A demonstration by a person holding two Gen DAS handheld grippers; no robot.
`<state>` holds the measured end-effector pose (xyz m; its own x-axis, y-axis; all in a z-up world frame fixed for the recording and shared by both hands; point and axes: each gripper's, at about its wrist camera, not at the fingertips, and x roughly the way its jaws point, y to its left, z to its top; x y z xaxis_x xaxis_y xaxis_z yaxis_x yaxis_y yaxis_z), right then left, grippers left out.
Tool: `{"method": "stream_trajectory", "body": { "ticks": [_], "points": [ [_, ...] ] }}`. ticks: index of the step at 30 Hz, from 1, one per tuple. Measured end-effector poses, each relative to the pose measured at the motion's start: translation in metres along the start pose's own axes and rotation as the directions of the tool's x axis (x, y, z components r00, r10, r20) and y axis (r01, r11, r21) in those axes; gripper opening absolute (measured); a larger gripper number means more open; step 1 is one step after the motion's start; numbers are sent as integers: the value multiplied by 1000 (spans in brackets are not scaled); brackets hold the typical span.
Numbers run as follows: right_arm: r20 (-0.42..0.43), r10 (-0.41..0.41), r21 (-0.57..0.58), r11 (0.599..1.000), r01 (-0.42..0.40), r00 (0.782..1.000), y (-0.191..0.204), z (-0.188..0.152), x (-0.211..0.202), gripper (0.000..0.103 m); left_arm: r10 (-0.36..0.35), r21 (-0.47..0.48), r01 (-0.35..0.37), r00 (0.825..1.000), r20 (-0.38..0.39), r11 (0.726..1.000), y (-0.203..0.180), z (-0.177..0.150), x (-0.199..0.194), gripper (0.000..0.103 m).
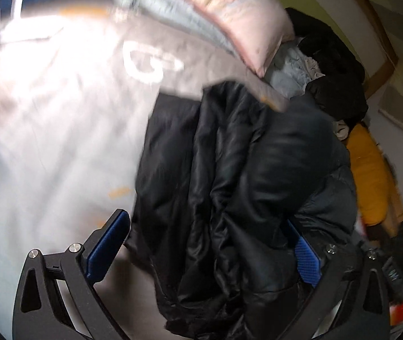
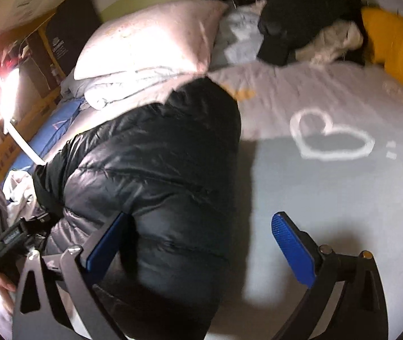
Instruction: Fold large clothes
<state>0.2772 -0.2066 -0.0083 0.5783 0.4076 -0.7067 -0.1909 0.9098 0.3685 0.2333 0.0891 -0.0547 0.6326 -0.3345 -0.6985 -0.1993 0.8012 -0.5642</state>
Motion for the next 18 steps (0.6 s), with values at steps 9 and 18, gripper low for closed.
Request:
{"method": "stream_trajectory", "body": {
  "ticks": [9,18],
  "points": [
    [-69,129,-8,992,-130,989,7,-10,19,74,-218,-52,212,964,-150,976,2,-10,12,68],
    [86,32,-222,975,-12,996,47,-18,-16,43,-49,217,28,995,91,976,-48,-25,-26,38]
  ]
}}
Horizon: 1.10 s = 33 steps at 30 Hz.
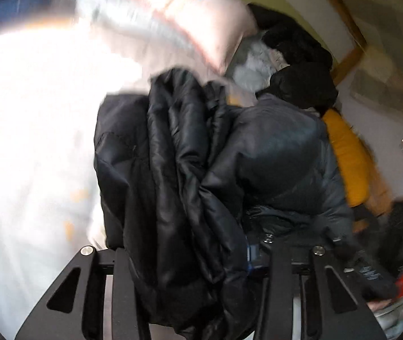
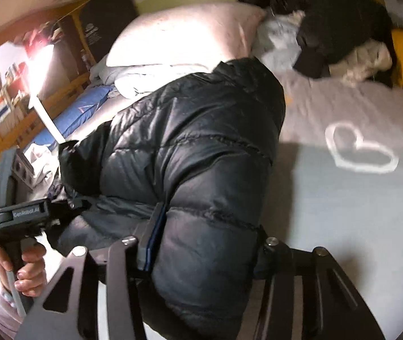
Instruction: Fold large clothes
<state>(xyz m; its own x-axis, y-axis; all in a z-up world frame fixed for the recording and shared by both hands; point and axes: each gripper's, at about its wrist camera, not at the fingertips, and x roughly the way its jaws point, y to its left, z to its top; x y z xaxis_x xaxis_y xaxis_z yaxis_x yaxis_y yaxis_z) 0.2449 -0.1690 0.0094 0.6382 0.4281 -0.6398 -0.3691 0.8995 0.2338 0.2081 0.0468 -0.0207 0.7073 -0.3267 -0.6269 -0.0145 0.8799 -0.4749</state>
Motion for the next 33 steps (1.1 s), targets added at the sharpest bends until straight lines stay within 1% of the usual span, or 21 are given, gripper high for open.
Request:
{"method": "stream_trajectory", "body": {
  "ticks": [1,2,3,5,8,11,13,15,18,20,22,24,26,27,30,32,33],
  "points": [
    [11,-17,-23,1000,17,1000,5,1,-4,42,29,53,-31,999,37,998,-10,-1,-5,37],
    [22,-35,-37,999,36,999,7,2,-7,42,40,96,-47,997,70,994,-20,-2,-10,37],
    [44,-60,-53,997,62,997,10,3,-12,42,40,120,-51,995,92,991,-26,-1,-15,37],
    [87,-71,-61,995,76,994,9,9,-25,42,34,159,-55,991,132,986,-39,-1,-24,37],
    [126,-89,-95,990,101,988,8,21,-42,42,27,229,-68,984,178,971,-65,4,-33,37],
    [166,-111,-108,986,130,980,-2,35,-63,42,5,297,-72,975,221,952,-103,14,-38,37],
    [191,-137,-94,983,157,972,-15,44,-79,42,-16,314,-57,974,224,948,-130,21,-35,37],
    [219,-179,-84,976,202,959,-32,53,-97,42,-43,345,-38,974,224,938,-161,32,-24,37],
    [262,-214,-76,968,241,941,-65,61,-124,42,-99,400,0,969,226,916,-208,40,-6,37],
    [284,-236,-56,963,262,929,-93,62,-139,42,-136,420,32,966,220,907,-241,39,10,37],
    [302,-275,-45,952,302,913,-122,61,-153,42,-162,434,59,965,204,899,-268,35,25,37],
    [307,-322,-27,938,347,895,-147,56,-167,42,-179,476,65,964,198,877,-299,25,40,37],
    [321,-369,-13,919,394,872,-171,52,-178,42,-198,532,65,960,197,844,-330,13,55,37],
    [319,-392,11,912,410,863,-187,51,-181,42,-200,546,65,961,191,835,-342,11,64,37],
    [291,-448,123,894,431,845,-227,50,-187,43,-205,557,78,964,168,827,-372,5,92,37],
    [265,-498,196,866,460,825,-249,47,-185,43,-205,580,70,964,170,812,-388,2,109,37],
    [252,-520,212,852,478,816,-255,47,-183,42,-204,585,70,965,167,808,-394,-1,117,37]
  ]
}}
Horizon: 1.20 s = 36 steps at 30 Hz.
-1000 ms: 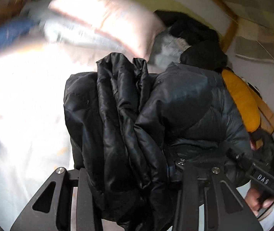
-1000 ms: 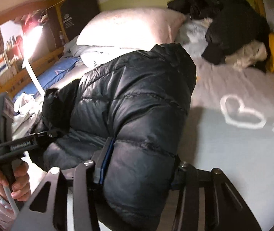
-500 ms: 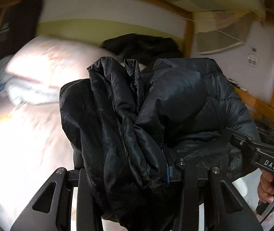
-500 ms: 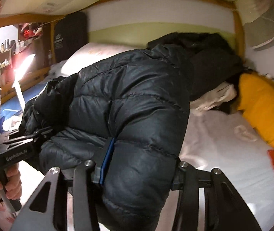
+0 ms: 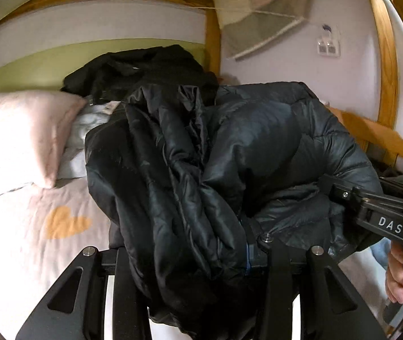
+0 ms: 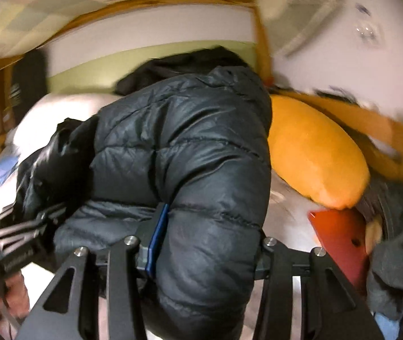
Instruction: Fold large clothes
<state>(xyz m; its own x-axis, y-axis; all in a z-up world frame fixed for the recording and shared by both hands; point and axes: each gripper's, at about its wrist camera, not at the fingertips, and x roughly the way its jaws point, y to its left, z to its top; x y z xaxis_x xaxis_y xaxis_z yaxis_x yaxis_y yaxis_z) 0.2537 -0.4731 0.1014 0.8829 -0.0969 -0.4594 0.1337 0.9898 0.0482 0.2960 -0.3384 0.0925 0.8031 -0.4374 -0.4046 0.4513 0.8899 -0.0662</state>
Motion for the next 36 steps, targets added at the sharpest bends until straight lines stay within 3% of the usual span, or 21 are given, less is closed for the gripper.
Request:
{"method": "stream_trajectory", "body": {
  "ticks": [5,10,15,18,20,23,24,26,27,28,29,30,34,36],
  "points": [
    [-70,-88,53,994,92,994,-28,-6,29,43,-25,-21,24,999,-42,999,-12,-18,34,37],
    [-86,-80,25,996,82,993,-44,-16,68,42,23,14,-22,999,-35,1000,-20,-15,75,37],
    [-79,-53,87,994,59,995,-64,-33,90,43,40,101,-40,999,-5,994,-33,-23,105,37],
    [-74,-116,65,991,121,991,-57,-42,106,46,66,128,-68,998,21,989,-32,-38,112,39],
    [-80,-156,11,987,158,984,-50,-45,113,46,64,106,-63,998,-10,992,-28,-39,123,41],
    [-63,-134,36,990,136,989,-54,-47,111,47,58,67,-58,998,2,996,-17,-36,123,50],
    [-58,-123,50,991,126,991,-57,-48,110,49,68,73,-68,998,2,995,-17,-36,123,52],
    [-63,-173,64,982,177,983,-59,-49,109,75,73,85,-73,997,3,994,-16,-36,119,67],
    [-50,-235,59,970,238,971,-57,-49,106,83,74,89,-75,997,13,993,-15,-37,114,73],
    [-20,-283,47,958,283,959,-53,-48,100,99,74,88,-77,997,37,993,-13,-38,106,86],
    [20,-305,39,952,304,952,-49,-48,93,103,70,80,-75,995,65,994,-10,-40,98,98],
    [47,-309,37,951,307,950,-47,-48,87,103,68,66,-75,993,99,995,-5,-41,88,103],
    [138,-335,43,942,332,932,-38,-52,67,103,60,2,-61,981,186,998,14,-45,49,103],
    [163,-300,51,954,295,940,-33,-54,56,103,65,-5,-66,977,202,998,22,-52,33,103]
  ]
}}
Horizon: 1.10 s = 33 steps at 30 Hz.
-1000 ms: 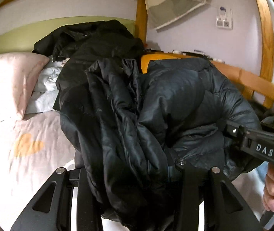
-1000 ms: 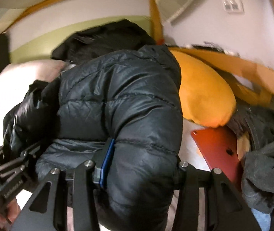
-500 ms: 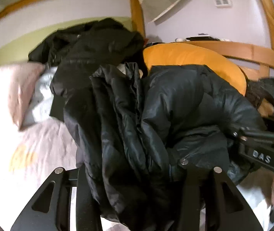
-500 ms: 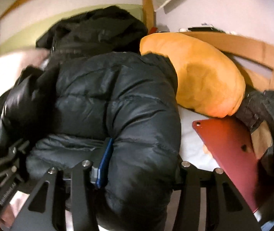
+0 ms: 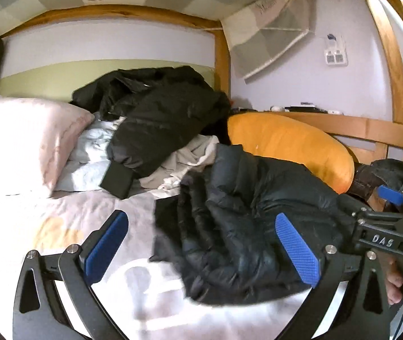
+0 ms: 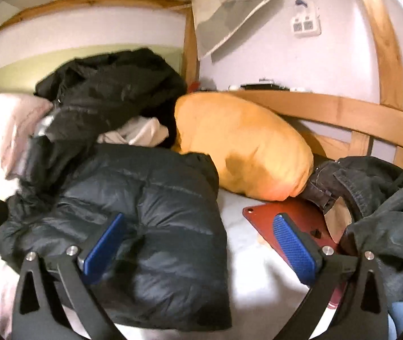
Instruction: Fold large clothes
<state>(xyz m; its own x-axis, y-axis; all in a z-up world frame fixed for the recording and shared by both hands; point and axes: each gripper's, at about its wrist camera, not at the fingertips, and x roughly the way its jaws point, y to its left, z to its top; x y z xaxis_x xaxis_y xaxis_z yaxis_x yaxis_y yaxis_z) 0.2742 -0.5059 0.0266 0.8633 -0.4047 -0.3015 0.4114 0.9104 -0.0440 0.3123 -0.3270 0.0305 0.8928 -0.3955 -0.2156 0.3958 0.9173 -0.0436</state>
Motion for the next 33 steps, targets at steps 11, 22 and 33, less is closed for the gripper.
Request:
{"method": "stream_trajectory", "body": {
  "ticks": [11,22,33],
  "points": [
    [168,131,11,991,-135,977,6,-13,-56,103,50,28,-51,998,32,998,28,-22,-46,103],
    [237,119,-91,991,-100,964,28,-19,-74,103,18,77,-21,999,39,997,15,-23,-48,103],
    [231,119,-91,991,-101,966,28,-19,-73,103,18,107,-24,998,56,994,9,-23,-53,103]
  ]
}}
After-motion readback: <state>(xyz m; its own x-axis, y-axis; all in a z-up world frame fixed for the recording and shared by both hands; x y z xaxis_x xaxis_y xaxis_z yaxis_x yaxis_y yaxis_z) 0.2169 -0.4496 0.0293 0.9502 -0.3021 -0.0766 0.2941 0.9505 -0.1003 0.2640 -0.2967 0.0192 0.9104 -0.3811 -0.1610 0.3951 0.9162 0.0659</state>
